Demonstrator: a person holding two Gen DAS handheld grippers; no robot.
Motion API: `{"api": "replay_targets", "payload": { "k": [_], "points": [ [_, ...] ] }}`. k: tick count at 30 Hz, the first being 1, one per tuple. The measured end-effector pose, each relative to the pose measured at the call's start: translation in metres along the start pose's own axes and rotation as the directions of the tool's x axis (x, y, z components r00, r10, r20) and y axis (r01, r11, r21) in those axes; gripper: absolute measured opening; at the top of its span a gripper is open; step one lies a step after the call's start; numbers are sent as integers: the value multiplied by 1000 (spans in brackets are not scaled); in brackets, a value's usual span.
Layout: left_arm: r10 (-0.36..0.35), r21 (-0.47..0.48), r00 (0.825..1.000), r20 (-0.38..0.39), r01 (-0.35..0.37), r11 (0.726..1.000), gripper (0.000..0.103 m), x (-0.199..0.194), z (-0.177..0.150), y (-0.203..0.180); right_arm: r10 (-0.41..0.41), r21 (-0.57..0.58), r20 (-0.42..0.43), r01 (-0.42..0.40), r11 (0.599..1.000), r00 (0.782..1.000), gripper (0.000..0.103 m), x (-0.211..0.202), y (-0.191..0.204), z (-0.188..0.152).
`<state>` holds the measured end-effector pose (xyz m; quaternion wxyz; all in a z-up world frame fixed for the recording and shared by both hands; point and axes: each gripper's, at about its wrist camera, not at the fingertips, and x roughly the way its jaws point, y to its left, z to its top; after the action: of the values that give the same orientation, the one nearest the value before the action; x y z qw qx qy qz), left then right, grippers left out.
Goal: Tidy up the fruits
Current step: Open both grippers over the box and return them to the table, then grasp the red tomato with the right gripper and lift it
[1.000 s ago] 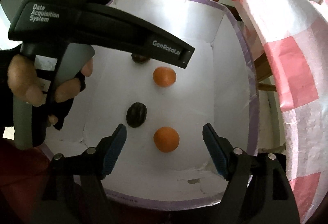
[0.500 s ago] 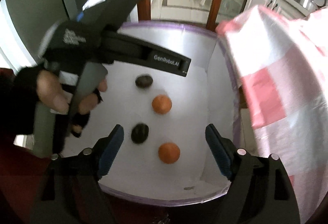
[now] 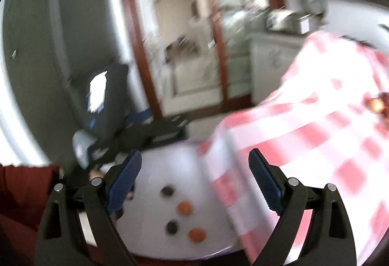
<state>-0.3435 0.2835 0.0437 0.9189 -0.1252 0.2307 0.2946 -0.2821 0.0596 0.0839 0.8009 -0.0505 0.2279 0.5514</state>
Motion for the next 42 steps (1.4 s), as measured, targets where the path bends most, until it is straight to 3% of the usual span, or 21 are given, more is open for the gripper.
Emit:
{"api": "replay_targets", "payload": {
  "k": [2, 6, 11, 15, 18, 20, 22, 25, 27, 32, 34, 37, 38, 42],
  "points": [
    [-45, 43, 999, 23, 44, 998, 101, -5, 10, -23, -73, 87, 64, 68, 994, 995, 87, -23, -30, 7],
    [-175, 171, 984, 46, 165, 971, 101, -10, 26, -88, -234, 241, 89, 207, 948, 968, 87, -49, -87, 2],
    [-310, 337, 950, -27, 301, 892, 101, 3, 28, -189, -410, 449, 55, 344, 825, 911, 87, -82, -161, -12],
    [-386, 389, 916, -114, 399, 831, 101, 29, 20, -253, -523, 508, 14, 445, 738, 852, 87, -96, -207, -17],
    [-416, 364, 883, -215, 468, 805, 101, 66, 20, -303, -594, 552, -36, 511, 658, 803, 87, -111, -244, -23],
    [-430, 312, 860, -276, 503, 806, 101, 89, 20, -322, -614, 570, -83, 543, 616, 785, 87, -112, -267, -30],
    [-443, 249, 831, -337, 533, 809, 101, 115, 20, -345, -638, 578, -166, 598, 555, 752, 87, -108, -296, -29],
    [-463, 193, 800, -381, 559, 806, 101, 141, 20, -375, -656, 612, -187, 609, 505, 731, 87, -112, -328, -25],
    [-468, 173, 791, -395, 564, 807, 101, 154, 22, -389, -673, 622, -199, 622, 475, 712, 87, -112, -343, -25],
    [-504, 122, 766, -399, 588, 799, 101, 172, 31, -404, -681, 638, -244, 643, 424, 691, 87, -106, -383, -30],
    [-535, 70, 738, -411, 611, 788, 101, 180, 32, -401, -685, 652, -247, 641, 405, 685, 87, -108, -398, -33],
    [-574, 29, 727, -377, 629, 777, 101, 176, 34, -392, -677, 694, -229, 605, 390, 699, 87, -109, -423, -36],
    [-594, 8, 712, -373, 643, 766, 101, 177, 34, -389, -671, 701, -225, 596, 393, 706, 87, -108, -429, -35],
    [-610, -23, 703, -366, 648, 761, 101, 179, 35, -387, -651, 698, -204, 575, 427, 731, 87, -92, -449, -26]
  ]
}}
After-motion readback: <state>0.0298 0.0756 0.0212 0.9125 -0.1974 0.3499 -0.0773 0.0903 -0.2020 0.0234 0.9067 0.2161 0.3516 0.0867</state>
